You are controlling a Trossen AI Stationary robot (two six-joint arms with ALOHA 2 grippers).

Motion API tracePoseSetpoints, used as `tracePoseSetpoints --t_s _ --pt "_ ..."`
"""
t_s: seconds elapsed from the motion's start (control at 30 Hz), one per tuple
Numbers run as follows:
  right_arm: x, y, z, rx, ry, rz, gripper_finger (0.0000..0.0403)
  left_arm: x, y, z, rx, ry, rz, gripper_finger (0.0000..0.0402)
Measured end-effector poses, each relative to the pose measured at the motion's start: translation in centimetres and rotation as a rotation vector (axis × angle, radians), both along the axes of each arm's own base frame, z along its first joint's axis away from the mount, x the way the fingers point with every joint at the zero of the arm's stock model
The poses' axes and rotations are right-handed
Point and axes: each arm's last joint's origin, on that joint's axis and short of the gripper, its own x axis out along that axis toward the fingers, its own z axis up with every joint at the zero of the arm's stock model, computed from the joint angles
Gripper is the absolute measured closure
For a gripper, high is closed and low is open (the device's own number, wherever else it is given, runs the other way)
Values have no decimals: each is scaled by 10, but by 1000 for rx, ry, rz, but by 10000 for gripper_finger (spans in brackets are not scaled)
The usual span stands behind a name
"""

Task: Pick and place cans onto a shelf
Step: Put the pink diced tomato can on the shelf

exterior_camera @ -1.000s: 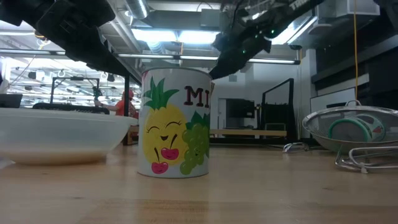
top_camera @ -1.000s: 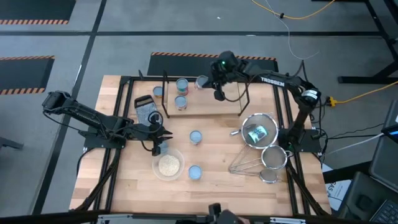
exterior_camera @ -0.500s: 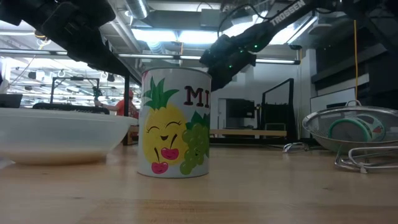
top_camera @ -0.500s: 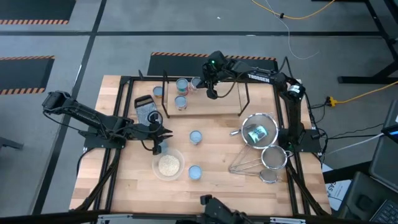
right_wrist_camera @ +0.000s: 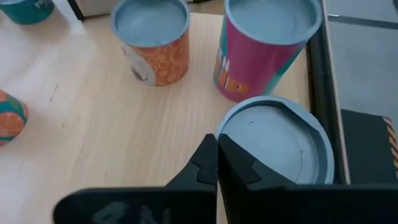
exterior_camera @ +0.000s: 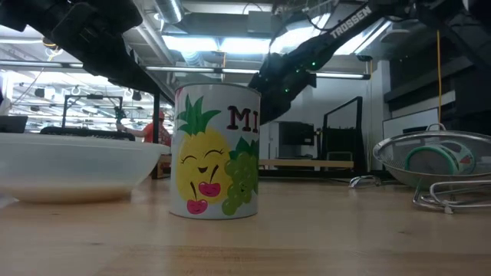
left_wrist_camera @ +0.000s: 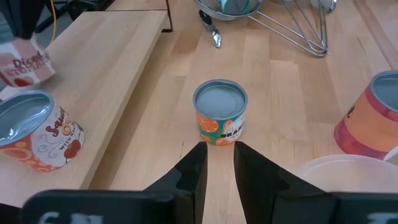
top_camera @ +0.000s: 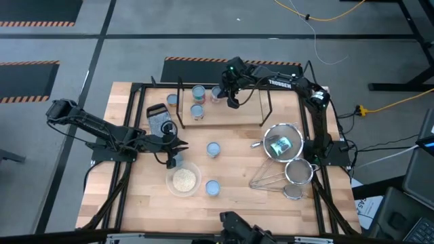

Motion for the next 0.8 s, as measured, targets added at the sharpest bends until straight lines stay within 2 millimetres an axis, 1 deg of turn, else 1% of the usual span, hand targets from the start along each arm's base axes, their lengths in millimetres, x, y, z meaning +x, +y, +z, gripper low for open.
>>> tracePoseSetpoints --t_s 0.13,0.4,0.8 --pt "3 -2 -12 21 17 6 399 0 0 0 0 0 0 327" --pt "3 -1 -13 21 22 4 397 0 0 0 0 0 0 330" --pt "3 -2 -14 19 27 0 370 0 0 0 0 1 -1 328"
